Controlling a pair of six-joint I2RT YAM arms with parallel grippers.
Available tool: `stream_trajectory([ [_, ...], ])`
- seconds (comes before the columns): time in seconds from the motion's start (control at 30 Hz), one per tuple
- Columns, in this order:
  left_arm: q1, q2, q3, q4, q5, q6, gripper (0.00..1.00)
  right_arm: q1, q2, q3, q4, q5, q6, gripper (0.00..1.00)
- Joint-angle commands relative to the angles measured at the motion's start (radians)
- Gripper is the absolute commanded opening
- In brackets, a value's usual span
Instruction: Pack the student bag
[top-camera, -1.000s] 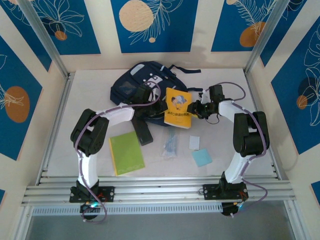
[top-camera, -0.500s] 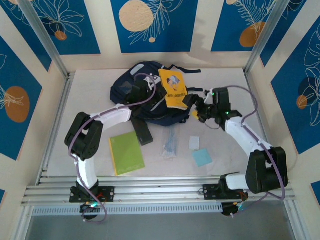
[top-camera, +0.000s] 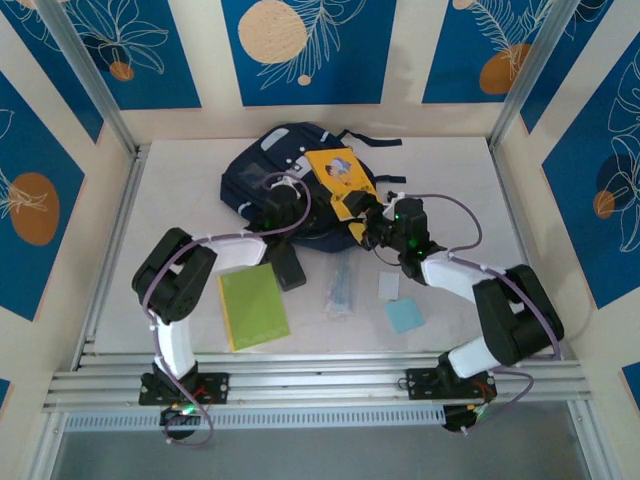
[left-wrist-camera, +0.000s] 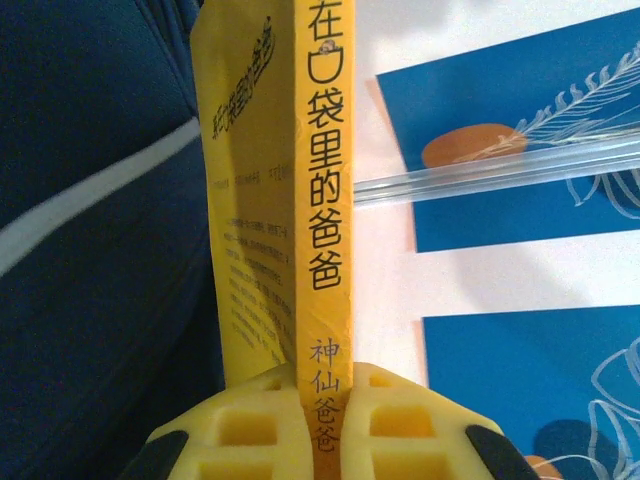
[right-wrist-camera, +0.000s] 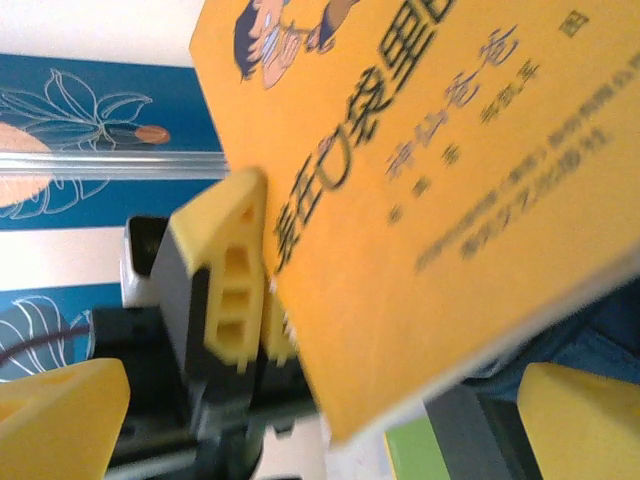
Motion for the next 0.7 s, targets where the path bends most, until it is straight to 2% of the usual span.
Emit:
stream_trajectory([
  [0.0,-0.027,-0.069,-0.034,0.216,-0.022,-0.066,0.00,0.005,0.078,-0.025,0.203,0.027,0.108,1.00],
  [0.1,-0.034,-0.094,-0.061,0.213,-0.020,-0.066,0.00,0.004,0.107,-0.025,0.242,0.037,0.109,0.97],
  [0.13,-0.036,-0.099,-0.072,0.214,-0.017,-0.073,0.00,0.000,0.108,-0.025,0.241,0.043,0.100,0.94],
  [0.17,-0.036,-0.102,-0.081,0.216,-0.013,-0.078,0.00,-0.008,0.107,-0.025,0.241,0.046,0.095,0.86],
  [0.2,-0.037,-0.106,-0.093,0.214,-0.008,-0.084,0.00,-0.016,0.105,-0.028,0.245,0.048,0.092,0.75],
  [0.23,-0.037,-0.109,-0.105,0.208,-0.006,-0.088,0.00,-0.029,0.098,-0.030,0.244,0.048,0.092,0.55],
  [0.33,-0.037,-0.114,-0.139,0.192,0.001,-0.091,0.00,-0.052,0.075,-0.026,0.218,0.042,0.071,0.07],
  [0.37,-0.037,-0.114,-0.147,0.189,0.006,-0.087,0.01,-0.059,0.062,-0.022,0.190,0.039,0.061,0.00],
  [0.43,-0.038,-0.116,-0.155,0.175,0.025,-0.064,0.17,-0.073,0.028,-0.016,0.131,0.040,0.032,0.00],
  [0.53,-0.031,-0.136,-0.135,0.050,0.084,0.038,0.55,-0.115,-0.045,-0.005,0.014,0.032,-0.041,0.00],
  [0.6,-0.022,-0.157,-0.097,-0.110,0.112,0.159,0.68,-0.148,-0.098,0.008,-0.083,0.021,-0.102,0.00],
  [0.67,-0.017,-0.172,-0.027,-0.303,0.109,0.331,0.75,-0.186,-0.164,0.028,-0.210,0.020,-0.182,0.00],
])
